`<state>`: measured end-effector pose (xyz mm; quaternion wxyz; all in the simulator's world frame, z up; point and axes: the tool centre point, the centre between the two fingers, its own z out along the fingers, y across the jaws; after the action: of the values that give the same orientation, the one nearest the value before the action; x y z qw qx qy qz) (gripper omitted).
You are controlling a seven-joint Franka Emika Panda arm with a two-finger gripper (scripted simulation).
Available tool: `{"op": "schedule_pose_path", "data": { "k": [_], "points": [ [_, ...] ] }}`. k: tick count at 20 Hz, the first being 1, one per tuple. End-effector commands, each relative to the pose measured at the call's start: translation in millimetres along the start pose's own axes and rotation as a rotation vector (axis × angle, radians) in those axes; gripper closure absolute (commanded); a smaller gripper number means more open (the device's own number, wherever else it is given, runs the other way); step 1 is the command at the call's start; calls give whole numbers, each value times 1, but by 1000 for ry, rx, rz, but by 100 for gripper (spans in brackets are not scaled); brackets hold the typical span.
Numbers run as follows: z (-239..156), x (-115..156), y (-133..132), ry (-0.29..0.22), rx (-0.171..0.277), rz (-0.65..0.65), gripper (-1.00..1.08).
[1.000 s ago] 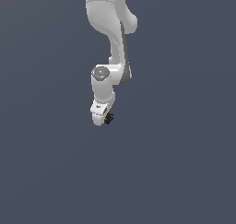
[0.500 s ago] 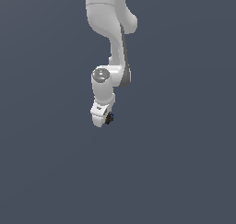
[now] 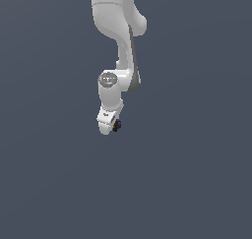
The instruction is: Pick up the object and move it to a goal position.
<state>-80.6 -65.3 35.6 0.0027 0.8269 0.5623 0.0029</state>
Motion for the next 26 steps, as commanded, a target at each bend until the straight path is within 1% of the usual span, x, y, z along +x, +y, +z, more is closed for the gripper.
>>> {"op": "schedule_pose_path", "data": {
  "k": [1, 8, 19, 26],
  "points": [
    [-3, 0, -2, 0, -1, 0, 108],
    [-24, 3, -17, -1, 1, 0, 108],
    [-80, 11, -57, -3, 5, 1, 108],
    [-100, 14, -70, -2, 7, 2, 108]
  ]
}}
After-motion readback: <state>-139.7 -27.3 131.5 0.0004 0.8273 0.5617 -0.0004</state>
